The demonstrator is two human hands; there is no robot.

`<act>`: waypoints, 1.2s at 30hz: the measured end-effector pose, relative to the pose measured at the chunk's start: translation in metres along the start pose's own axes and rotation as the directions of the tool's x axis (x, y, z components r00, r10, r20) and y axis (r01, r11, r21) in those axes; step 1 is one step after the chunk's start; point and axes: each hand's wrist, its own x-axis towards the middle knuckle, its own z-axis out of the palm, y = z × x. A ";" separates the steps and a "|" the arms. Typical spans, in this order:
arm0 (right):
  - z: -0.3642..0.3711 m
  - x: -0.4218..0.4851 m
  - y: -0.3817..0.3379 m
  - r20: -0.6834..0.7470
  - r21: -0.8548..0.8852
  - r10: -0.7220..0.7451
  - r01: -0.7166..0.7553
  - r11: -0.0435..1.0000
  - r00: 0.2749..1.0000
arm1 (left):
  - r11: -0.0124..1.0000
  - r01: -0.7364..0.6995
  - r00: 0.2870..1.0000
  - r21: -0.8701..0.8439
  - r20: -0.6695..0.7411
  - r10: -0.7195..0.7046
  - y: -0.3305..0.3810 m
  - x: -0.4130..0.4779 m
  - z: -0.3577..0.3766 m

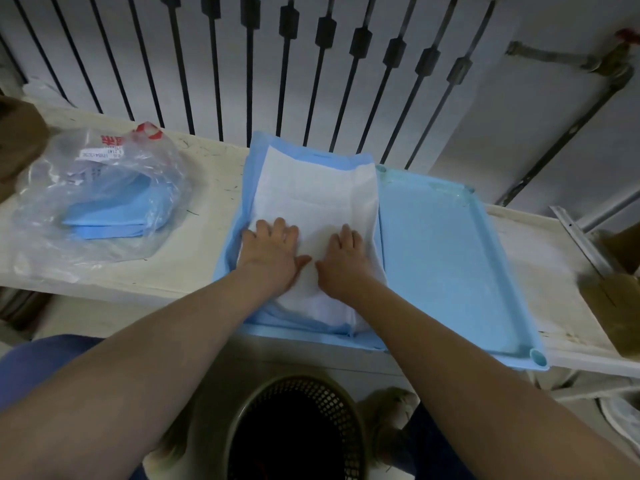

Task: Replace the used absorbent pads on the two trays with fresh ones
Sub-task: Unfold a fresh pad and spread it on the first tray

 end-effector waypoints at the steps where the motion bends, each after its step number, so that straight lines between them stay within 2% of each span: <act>1: 0.002 0.005 0.002 0.002 0.044 0.008 -0.008 0.999 1.000 | 1.000 0.013 1.000 -0.006 0.004 -0.013 -0.002 0.004 0.001; 5: 0.012 0.016 0.009 0.011 0.112 0.108 -0.109 0.988 0.994 | 0.998 0.014 1.000 0.062 -0.007 -0.013 -0.005 0.016 0.003; 8: 0.003 0.033 0.001 -0.055 0.113 0.108 -0.102 0.988 0.993 | 0.995 0.081 0.996 -0.056 -0.041 -0.083 -0.005 0.037 -0.006; 10: 0.000 0.049 0.001 -0.107 0.118 0.093 -0.080 0.990 0.990 | 0.989 0.054 0.997 -0.141 -0.051 -0.062 -0.008 0.054 -0.003; 13: 0.006 0.064 0.006 -0.028 0.223 0.173 -0.162 0.961 0.985 | 0.968 -0.003 0.999 -0.250 -0.048 -0.009 -0.016 0.067 0.016; 17: 0.014 0.077 -0.004 -0.052 0.215 0.226 -0.210 0.954 0.973 | 0.976 0.047 0.996 -0.212 -0.060 -0.061 -0.011 0.069 0.024; 21: 0.009 0.099 -0.002 -0.138 0.164 0.154 -0.131 0.978 0.978 | 0.977 0.002 0.989 -0.215 -0.145 -0.034 -0.012 0.088 0.012; 26: 0.012 0.111 0.002 -0.110 0.175 0.238 -0.217 0.960 0.965 | 0.972 0.053 0.997 -0.231 -0.047 -0.065 -0.012 0.108 0.019; 31: -0.003 0.147 0.011 -0.108 0.122 0.087 -0.074 0.990 0.990 | 0.943 0.009 0.995 -0.333 -0.091 -0.042 -0.019 0.148 0.006; 34: -0.007 0.169 0.024 -0.086 0.170 0.151 -0.135 0.976 0.985 | 0.918 0.075 0.994 -0.390 -0.040 -0.098 -0.024 0.161 0.013; 36: -0.002 0.174 0.023 -0.138 0.178 0.165 -0.139 0.974 0.977 | 0.919 0.100 0.990 -0.381 -0.052 -0.129 -0.020 0.163 0.019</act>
